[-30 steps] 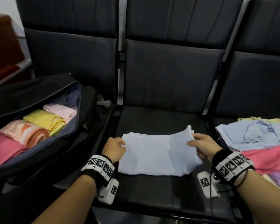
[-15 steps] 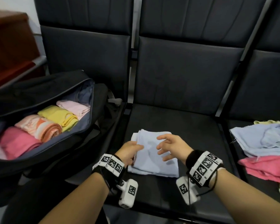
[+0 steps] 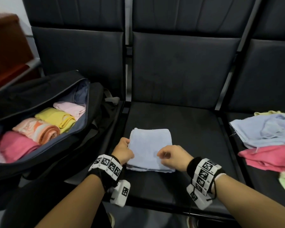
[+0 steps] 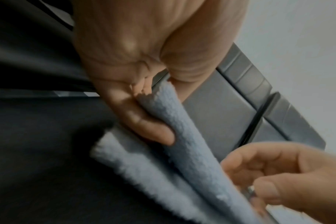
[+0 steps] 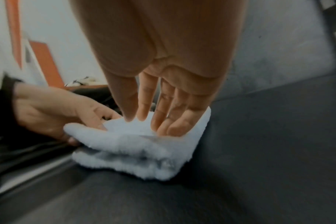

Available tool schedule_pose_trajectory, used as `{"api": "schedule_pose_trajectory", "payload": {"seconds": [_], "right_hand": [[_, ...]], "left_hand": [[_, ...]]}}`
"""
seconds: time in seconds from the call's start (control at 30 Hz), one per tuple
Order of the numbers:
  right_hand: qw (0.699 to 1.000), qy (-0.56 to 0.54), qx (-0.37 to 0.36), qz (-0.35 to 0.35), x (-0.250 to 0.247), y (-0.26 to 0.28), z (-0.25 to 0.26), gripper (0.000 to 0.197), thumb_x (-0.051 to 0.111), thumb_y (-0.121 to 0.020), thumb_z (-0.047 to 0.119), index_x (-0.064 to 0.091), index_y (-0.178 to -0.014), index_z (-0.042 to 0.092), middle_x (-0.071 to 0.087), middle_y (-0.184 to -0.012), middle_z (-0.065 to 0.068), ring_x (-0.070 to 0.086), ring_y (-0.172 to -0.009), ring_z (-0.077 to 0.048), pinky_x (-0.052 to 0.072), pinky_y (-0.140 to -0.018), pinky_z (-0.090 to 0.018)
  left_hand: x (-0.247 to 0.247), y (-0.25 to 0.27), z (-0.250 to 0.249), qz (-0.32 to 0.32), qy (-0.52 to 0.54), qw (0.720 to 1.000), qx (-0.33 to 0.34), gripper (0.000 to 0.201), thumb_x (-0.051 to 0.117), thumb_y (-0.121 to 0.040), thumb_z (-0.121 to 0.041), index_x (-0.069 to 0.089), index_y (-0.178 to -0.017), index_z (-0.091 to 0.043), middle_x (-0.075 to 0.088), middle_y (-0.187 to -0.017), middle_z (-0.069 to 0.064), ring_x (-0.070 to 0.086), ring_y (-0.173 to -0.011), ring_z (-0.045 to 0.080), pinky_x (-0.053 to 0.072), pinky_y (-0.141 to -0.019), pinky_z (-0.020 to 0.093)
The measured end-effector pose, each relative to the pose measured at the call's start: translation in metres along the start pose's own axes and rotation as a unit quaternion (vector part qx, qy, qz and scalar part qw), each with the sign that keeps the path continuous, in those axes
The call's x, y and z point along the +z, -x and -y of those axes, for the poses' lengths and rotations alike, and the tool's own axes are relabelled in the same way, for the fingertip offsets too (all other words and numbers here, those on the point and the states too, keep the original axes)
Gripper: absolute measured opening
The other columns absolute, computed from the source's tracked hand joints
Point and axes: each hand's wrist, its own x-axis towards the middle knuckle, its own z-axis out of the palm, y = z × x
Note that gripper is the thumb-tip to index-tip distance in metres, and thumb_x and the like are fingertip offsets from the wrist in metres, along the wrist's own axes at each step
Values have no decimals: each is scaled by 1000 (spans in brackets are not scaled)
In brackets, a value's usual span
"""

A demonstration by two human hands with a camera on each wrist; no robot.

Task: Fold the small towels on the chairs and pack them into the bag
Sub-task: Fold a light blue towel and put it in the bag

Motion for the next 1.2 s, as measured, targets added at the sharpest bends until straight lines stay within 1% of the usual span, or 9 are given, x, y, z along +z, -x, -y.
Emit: {"api": "schedule_pose_trajectory", "payload": {"seconds": [0.17, 0.27, 0.37, 0.53, 0.67, 0.77, 0.9, 1.03, 1.2], "right_hand": [[991, 120, -23, 54, 12, 3, -6, 39, 74, -75, 19, 65, -111, 30, 43, -111, 12, 45, -96, -6, 46, -88, -23], [975, 214, -33, 51, 22, 6, -7, 50, 66, -73, 12, 50, -114, 34, 34, -118, 10, 33, -94, -8, 44, -74, -28], [968, 244, -35, 39, 26, 1, -3, 44, 61, -75, 10, 49, -111, 31, 37, -119, 7, 40, -99, -14, 41, -72, -30], [996, 93, -3, -9, 10, -10, 4, 16, 69, -78, 18, 69, -93, 23, 64, -100, 4, 61, -92, -17, 50, -80, -27], [995, -87, 8, -54, -6, -9, 13, 23, 64, -68, 5, 70, -77, 24, 68, -72, 8, 60, -59, -6, 48, -54, -17], [996, -65, -4, -57, -7, -8, 20, 21, 65, -71, 12, 68, -88, 25, 66, -83, 4, 60, -68, -9, 54, -63, -28], [993, 118, -22, 2, 7, -6, 22, 50, 71, -72, 31, 50, -117, 33, 46, -114, 8, 43, -107, -13, 45, -92, -30], [980, 197, -23, -12, 17, -13, 20, 43, 62, -79, 13, 50, -119, 22, 49, -117, 1, 50, -107, -23, 46, -87, -34], [995, 38, 46, -82, -3, -16, 12, 18, 55, -79, 8, 65, -89, 19, 69, -90, -4, 64, -86, -24, 53, -74, -33]], "left_hand": [[1, 1, -4, -78, -208, 972, 79, 39, 57, -76, -4, 47, -104, -28, 52, -110, -1, 58, -101, 23, 52, -85, 38], [11, 2, -9, -28, -249, 956, 152, 27, 53, -83, -8, 63, -87, -33, 60, -107, -5, 59, -106, 19, 51, -90, 37], [24, 8, -6, 58, -320, 932, 162, 19, 55, -85, -31, 71, -95, -33, 60, -112, -11, 52, -116, 18, 46, -98, 39], [36, 14, 0, 61, -428, 888, 158, 65, 57, -57, -78, 57, -108, -38, 48, -109, -13, 41, -108, 15, 39, -92, 37], [37, 12, 1, 1, -464, 864, 196, 40, 69, -76, -43, 55, -111, -28, 53, -112, -5, 48, -110, 21, 44, -89, 38], [33, 9, -3, -38, -407, 888, 213, 18, 51, -88, -17, 60, -102, -20, 61, -105, 1, 57, -104, 25, 49, -79, 36], [22, 6, -7, -19, -329, 922, 205, 17, 50, -89, -19, 64, -97, -24, 67, -98, -2, 61, -94, 23, 44, -69, 29], [17, 4, -6, -3, -331, 917, 221, 9, 55, -89, -27, 59, -81, -24, 67, -87, -2, 61, -92, 22, 51, -81, 36], [12, 2, -5, 7, -404, 883, 238, 15, 56, -83, -23, 48, -71, -26, 56, -79, -10, 57, -97, 18, 44, -87, 34]]}}
